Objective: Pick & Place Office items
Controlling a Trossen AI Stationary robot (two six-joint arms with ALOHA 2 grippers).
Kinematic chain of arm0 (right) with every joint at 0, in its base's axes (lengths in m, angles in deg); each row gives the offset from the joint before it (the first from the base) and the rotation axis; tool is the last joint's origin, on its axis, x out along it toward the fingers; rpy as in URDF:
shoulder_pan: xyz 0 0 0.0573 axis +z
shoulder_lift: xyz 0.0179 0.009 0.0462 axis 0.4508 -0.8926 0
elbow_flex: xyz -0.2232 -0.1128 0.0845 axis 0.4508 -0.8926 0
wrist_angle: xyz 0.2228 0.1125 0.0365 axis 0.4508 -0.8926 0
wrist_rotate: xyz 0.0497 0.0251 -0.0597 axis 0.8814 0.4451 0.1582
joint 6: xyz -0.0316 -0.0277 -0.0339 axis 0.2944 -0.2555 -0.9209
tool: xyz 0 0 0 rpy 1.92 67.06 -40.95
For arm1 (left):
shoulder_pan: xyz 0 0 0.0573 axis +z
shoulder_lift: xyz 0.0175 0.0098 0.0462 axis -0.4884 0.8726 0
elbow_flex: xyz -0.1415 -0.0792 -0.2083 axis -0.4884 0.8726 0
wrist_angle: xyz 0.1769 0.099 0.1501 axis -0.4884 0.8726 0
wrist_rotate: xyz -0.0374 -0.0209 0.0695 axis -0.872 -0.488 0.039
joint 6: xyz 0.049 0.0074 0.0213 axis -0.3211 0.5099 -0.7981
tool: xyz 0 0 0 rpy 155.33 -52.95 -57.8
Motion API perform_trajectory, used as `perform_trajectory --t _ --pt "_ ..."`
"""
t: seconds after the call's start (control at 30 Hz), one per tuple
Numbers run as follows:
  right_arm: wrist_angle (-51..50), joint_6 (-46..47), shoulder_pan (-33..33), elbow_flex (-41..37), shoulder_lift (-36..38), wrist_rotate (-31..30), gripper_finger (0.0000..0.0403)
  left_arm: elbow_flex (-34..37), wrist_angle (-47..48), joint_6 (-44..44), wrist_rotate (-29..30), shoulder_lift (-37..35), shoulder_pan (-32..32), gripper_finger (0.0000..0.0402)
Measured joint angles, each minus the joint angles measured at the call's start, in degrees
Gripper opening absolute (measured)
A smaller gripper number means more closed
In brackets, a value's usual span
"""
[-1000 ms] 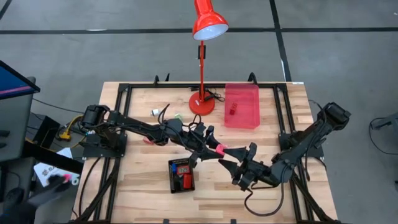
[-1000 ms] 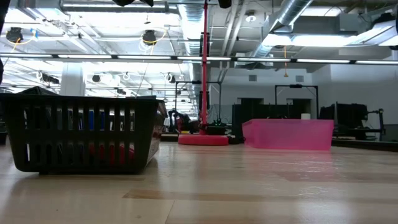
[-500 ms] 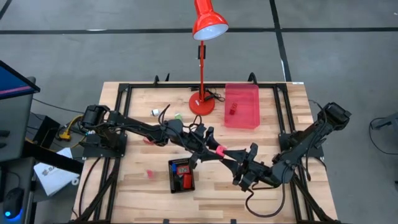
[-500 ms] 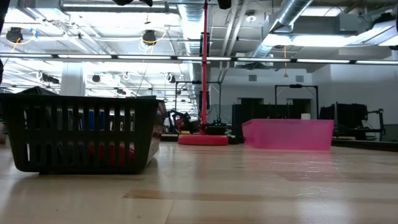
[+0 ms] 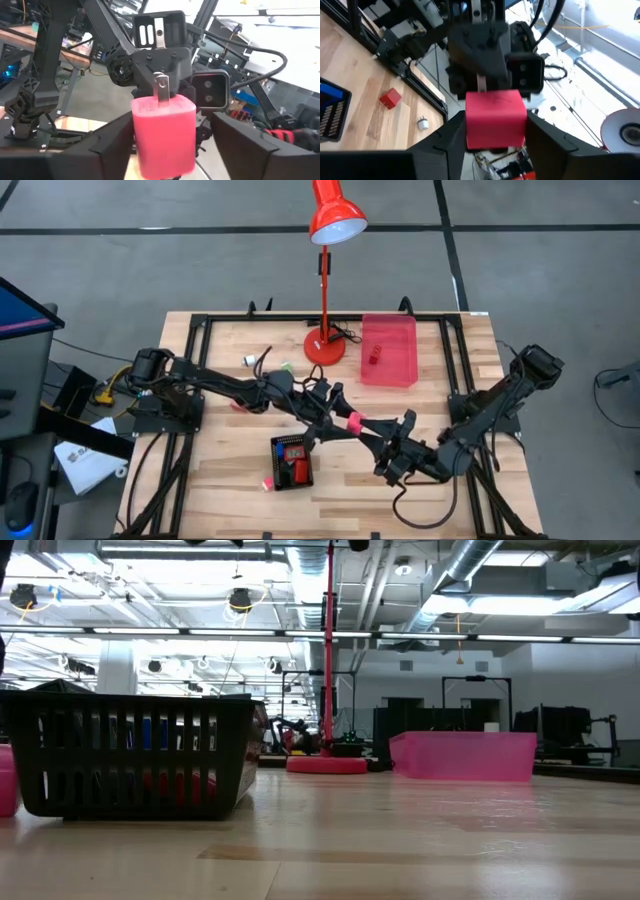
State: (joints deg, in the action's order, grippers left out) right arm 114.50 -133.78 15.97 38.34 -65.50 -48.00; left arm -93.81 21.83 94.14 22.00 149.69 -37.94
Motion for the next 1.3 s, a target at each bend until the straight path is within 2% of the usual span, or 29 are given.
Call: perform_trajectory --t 0.13,0.27,0.43,0.7,0.83,1.03,1.3 --pt "0.3 -1.2 1.3 0.0 0.0 -4.2 0.0180 0.0 2.6 -1.3 -0.5 -1.9 -0.6 0.0295" --pt "0.0 -2.0 3.1 -0.2 0.0 -8.8 0.0172 -0.2 8.9 -4.3 -1.4 -5.3 -2.0 0.0325" --pt "0.3 -1.6 4.5 -0.2 0.1 -10.2 0.0150 -0.1 17.9 -9.5 6.6 -8.6 -4.6 0.0345" --pt "0.0 -0.6 3.0 -0.1 0.1 -9.8 0.0104 -0.1 24.0 -13.3 16.3 -11.8 -8.2 0.0345" --pt "0.1 -0.5 3.0 -0.1 0.1 -10.3 0.0096 -0.1 27.5 -13.3 16.9 -12.1 -9.1 0.0345" --pt "0.4 1.4 4.2 -0.1 0.4 -11.6 0.0103 0.0 35.9 -14.0 23.1 -12.0 -10.4 0.0347" --pt "0.4 2.4 6.1 0.0 1.1 -13.4 0.0135 0.0 41.9 -13.8 25.1 -12.2 -14.1 0.0342"
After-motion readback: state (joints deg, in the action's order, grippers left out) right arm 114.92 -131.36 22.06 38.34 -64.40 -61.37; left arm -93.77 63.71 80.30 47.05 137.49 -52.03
